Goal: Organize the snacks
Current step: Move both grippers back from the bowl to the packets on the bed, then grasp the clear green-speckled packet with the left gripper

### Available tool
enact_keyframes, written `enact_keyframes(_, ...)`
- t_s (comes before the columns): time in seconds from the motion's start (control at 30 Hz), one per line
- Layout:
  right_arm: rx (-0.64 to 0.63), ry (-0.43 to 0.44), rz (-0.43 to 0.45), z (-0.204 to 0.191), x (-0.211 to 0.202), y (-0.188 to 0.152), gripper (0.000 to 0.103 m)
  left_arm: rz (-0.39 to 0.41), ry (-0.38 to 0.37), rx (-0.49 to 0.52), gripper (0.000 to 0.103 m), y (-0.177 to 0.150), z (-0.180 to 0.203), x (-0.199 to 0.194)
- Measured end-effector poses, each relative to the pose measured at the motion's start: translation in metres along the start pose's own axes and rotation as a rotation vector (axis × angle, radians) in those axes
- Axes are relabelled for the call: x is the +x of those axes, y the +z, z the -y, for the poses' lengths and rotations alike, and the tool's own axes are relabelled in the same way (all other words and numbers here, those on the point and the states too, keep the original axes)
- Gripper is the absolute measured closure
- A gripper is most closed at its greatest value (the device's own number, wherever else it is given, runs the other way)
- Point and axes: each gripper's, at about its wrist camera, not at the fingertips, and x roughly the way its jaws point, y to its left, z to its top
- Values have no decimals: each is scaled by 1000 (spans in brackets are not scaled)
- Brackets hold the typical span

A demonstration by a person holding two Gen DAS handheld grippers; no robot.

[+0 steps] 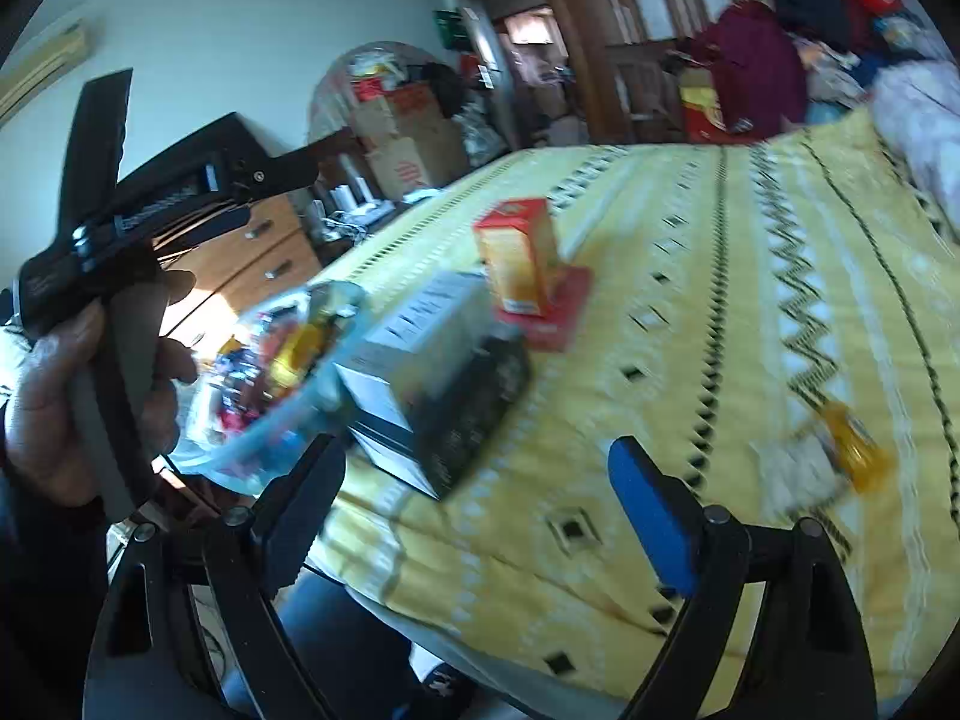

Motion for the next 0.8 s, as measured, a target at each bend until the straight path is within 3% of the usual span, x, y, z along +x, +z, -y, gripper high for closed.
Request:
enact_keyframes(0.2,230,-108,-68,90,-19,-64,12,-337,-202,96,3,-61,74,111)
enact_keyframes(0.3,322,-137,-80,125,-29,-85,12,-464,-262,112,21,-85,104,156)
enact_keyframes(0.33,348,-148,-83,137,-33,-92,12,-476,-274,130,22,-88,113,163)
enact_keyframes(0.4,378,-153,-85,150,-36,-101,12,-465,-334,250,22,-93,146,179)
enact_keyframes(0.5,423,-149,-83,170,-37,-108,12,-435,-365,407,21,-94,183,196)
enact_keyframes(0.67,476,-137,-60,194,-40,-116,12,-472,-410,547,13,-97,213,232)
enact_keyframes(0.8,516,-137,-46,212,-44,-122,12,-495,-368,618,9,-106,221,251)
